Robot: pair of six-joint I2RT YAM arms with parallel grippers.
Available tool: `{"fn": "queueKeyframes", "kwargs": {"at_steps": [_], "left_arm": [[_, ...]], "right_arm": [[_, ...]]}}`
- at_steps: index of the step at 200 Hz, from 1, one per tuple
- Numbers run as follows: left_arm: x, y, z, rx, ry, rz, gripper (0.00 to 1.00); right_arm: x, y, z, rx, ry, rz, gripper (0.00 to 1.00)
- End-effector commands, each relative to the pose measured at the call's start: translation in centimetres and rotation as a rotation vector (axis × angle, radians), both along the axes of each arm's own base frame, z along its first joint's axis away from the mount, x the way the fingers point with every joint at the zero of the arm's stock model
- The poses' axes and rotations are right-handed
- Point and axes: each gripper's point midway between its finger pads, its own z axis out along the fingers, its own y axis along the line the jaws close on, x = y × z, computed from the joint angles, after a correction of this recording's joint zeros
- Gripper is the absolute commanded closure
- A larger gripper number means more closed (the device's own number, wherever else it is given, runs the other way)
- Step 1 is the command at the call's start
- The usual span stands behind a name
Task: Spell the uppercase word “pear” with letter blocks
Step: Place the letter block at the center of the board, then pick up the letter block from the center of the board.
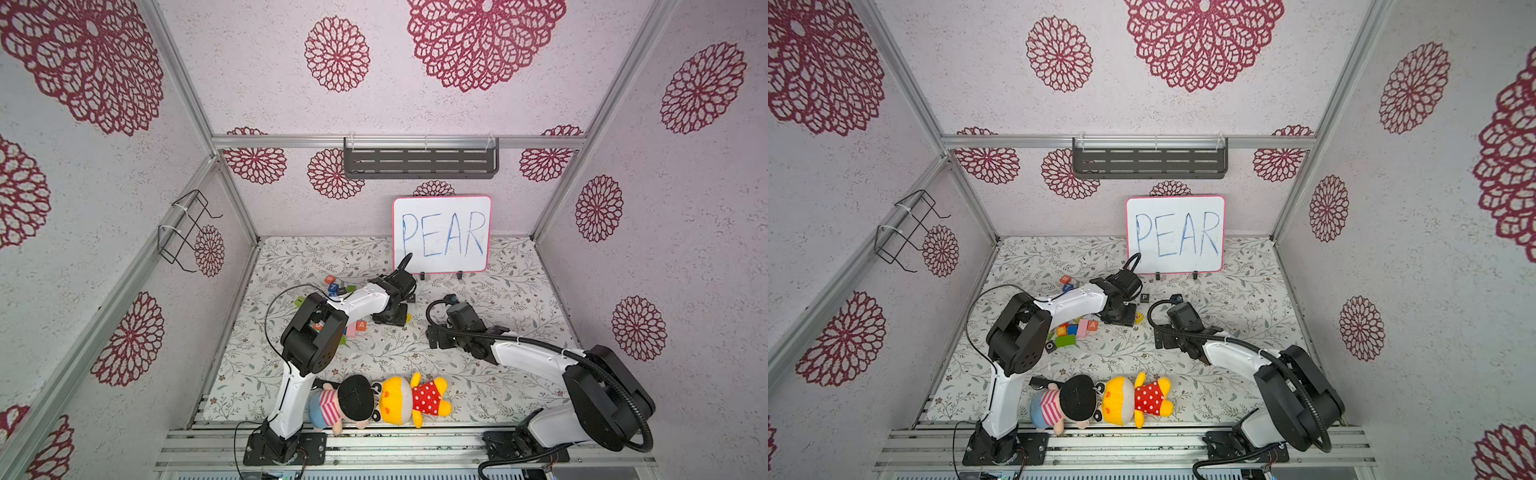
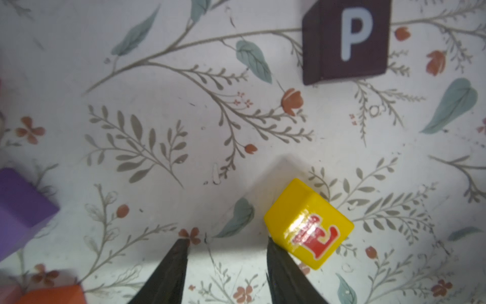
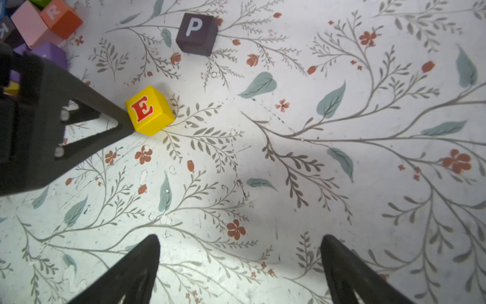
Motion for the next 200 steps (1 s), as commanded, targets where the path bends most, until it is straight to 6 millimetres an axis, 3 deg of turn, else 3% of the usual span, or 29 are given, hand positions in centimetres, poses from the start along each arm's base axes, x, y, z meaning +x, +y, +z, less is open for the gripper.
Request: {"fn": "queueKeyframes", "kwargs": {"at_steps": [1, 40, 43, 50, 74, 95, 136, 167, 200], "left_arm": [[-0.2, 1.2, 0.4, -0.054, 0.003, 0.086, 0.47], [0.1, 4.2, 2.8, -0.151, 0.037, 0.270, 0.48], [0.3, 4.4, 4.3, -0.170, 0.012, 0.277, 0.47], [0.3, 5.1, 5.1, -0.173, 0.007, 0.300, 0.46], [0.3, 7.0, 7.0, -0.197, -0.024, 0.352, 0.28], [0.2, 7.7, 7.3, -0.197, -0.033, 0.362, 0.15], [-0.2, 8.2, 6.7, -0.188, -0.017, 0.361, 0.05], [-0.3, 8.8, 6.9, -0.182, -0.029, 0.369, 0.00], [-0.4, 9.0, 6.9, -0.179, -0.030, 0.373, 0.02]], "right_arm": [[1.0, 1.6, 1.1, -0.037, -0.015, 0.075, 0.06], [4.2, 5.5, 0.7, -0.110, 0.037, 0.159, 0.16], [4.4, 5.9, 0.7, -0.111, 0.042, 0.166, 0.17], [4.7, 6.7, 0.5, -0.110, 0.053, 0.182, 0.18], [5.7, 8.5, -0.3, -0.129, 0.086, 0.216, 0.23], [6.3, 9.1, -0.8, -0.145, 0.106, 0.223, 0.28], [7.2, 10.2, -1.2, -0.134, 0.119, 0.225, 0.38], [7.5, 10.8, -2.0, -0.123, 0.139, 0.225, 0.48], [7.6, 11.0, -2.4, -0.120, 0.148, 0.219, 0.59]]}}
